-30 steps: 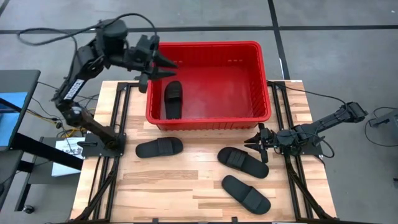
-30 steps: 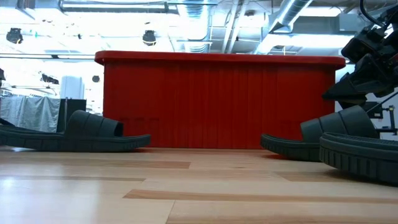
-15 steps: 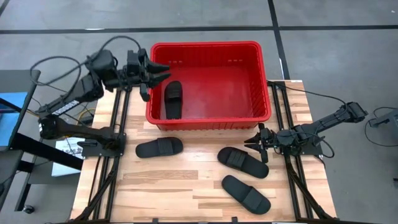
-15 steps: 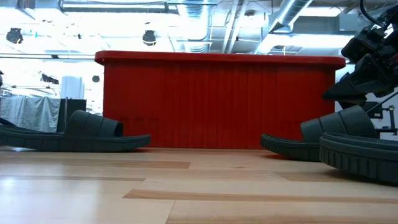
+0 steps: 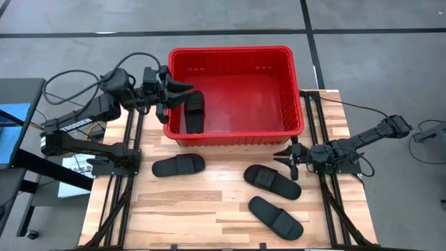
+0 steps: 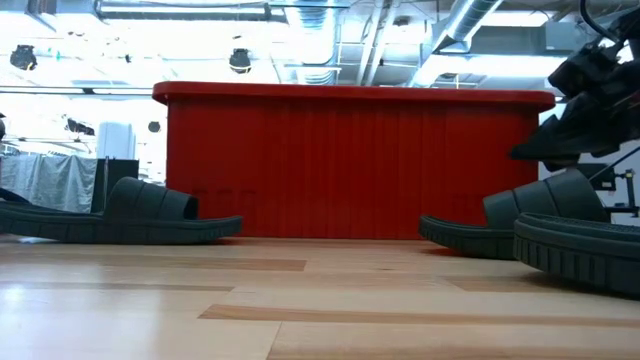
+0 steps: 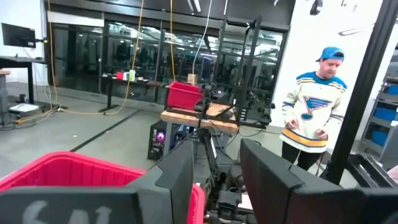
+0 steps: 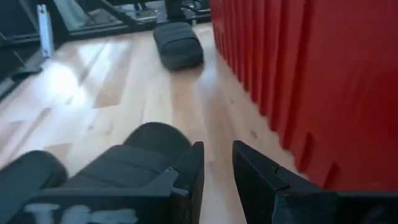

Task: Pick and place slides into bin
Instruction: Put the black slide into the red bin

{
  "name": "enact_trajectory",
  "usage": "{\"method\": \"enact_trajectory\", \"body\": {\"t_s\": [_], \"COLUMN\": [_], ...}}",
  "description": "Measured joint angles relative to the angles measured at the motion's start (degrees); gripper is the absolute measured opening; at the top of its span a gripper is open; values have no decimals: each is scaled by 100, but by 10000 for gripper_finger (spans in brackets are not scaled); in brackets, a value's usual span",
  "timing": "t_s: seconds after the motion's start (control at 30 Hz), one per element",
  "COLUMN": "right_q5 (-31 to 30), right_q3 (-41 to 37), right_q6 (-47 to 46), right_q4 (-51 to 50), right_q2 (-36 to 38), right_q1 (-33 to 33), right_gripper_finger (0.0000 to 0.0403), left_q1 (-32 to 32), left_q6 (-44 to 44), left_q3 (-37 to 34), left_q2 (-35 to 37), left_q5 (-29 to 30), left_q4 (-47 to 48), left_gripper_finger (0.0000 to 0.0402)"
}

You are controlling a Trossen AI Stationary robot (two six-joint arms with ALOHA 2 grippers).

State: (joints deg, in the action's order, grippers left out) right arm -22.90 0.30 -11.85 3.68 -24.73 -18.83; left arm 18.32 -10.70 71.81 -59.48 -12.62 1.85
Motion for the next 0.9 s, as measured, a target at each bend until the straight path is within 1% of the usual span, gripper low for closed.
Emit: {"method": "enact_trajectory", "body": {"t_s": [0.23,0.3,0.4,0.57,0.63,0.67,0.77,0.9], "right_q5": [12,49,55,79,188,295,562,597], "right_q3": [0,-1,-1,0,-2,-2,-2,0], "right_q6": [114,-183,-1389,-4091,-5100,-5433,-5896,-6118], "right_q4": [4,31,50,67,66,66,132,390], "right_q2": [0,0,0,0,0,0,0,0], "right_q1": [135,132,93,-50,-128,-166,-329,-622], "right_gripper_finger": [76,76,76,76,76,76,76,76], "left_q1": [1,1,1,1,1,1,1,1], "left_q6": [9,9,9,9,30,33,35,35], "left_q3": [0,0,0,0,0,0,0,2], "left_q2": [2,2,2,2,2,2,2,2], "left_q5": [2,0,0,0,0,0,0,-2], "left_q4": [-20,-21,-17,-9,-11,-9,-9,-9], "left_gripper_finger": [121,121,121,121,121,121,121,121]}}
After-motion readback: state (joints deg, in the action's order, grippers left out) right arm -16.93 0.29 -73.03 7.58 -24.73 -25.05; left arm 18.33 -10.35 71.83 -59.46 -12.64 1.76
